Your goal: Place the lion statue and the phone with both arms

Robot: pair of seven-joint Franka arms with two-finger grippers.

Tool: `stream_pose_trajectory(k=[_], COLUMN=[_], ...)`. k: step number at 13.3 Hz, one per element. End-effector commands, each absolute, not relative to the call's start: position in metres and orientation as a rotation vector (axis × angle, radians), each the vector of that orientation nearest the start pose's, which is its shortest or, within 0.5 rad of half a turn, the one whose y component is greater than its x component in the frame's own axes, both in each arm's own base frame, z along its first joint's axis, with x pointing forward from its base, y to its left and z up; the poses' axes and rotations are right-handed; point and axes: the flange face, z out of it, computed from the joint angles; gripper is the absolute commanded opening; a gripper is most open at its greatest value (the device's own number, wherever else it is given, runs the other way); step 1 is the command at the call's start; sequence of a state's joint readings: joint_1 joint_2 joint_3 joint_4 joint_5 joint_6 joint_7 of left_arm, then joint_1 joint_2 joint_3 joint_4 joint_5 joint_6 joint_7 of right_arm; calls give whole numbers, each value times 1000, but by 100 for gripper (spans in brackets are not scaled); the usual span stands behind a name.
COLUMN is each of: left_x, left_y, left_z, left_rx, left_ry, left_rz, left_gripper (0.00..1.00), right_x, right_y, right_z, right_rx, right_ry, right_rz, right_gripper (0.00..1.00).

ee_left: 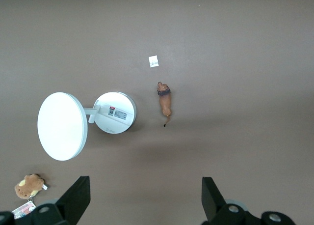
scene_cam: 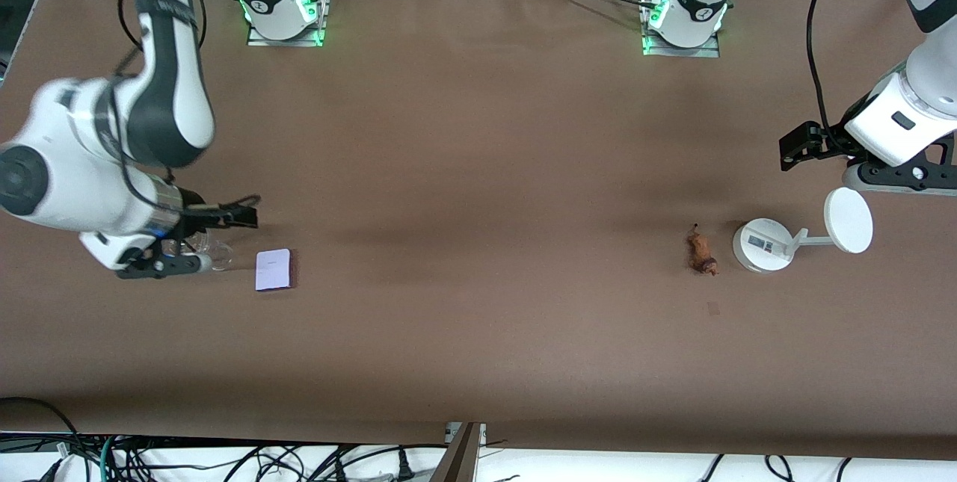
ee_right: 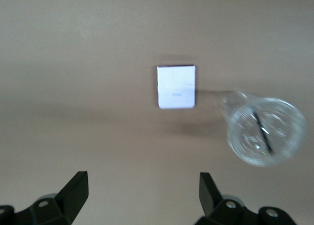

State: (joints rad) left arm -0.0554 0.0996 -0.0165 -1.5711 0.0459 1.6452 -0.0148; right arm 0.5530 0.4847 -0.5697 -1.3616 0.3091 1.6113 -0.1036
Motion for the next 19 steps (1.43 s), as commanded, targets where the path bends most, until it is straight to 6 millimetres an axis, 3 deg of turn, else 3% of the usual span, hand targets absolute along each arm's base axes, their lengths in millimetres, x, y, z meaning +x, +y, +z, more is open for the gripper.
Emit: stream_pose_trajectory(k=[1, 4, 8, 16, 19], left_x=[590, 590, 589, 590, 589], left_y=[-39, -39, -39, -39, -39], left_z=[578, 578, 579, 578, 579], left_rx=[-3114, -3114, -3114, -3114, -3114], left_ry=[115, 115, 115, 117, 117], left_rz=[46, 46, 44, 46, 44], left_gripper=[100, 100, 100, 100, 100], right_x=[659, 645, 639, 637, 622], right_y=[74, 53, 45, 59, 48], right_z=[523, 570, 583, 582, 594], right_rx=[-3119, -3137, -3126, -3128, -3098], right_ry=[-78, -28, -20, -51, -60], right_rz=[304, 338, 326, 337, 411], right_gripper=[100, 100, 100, 100, 100])
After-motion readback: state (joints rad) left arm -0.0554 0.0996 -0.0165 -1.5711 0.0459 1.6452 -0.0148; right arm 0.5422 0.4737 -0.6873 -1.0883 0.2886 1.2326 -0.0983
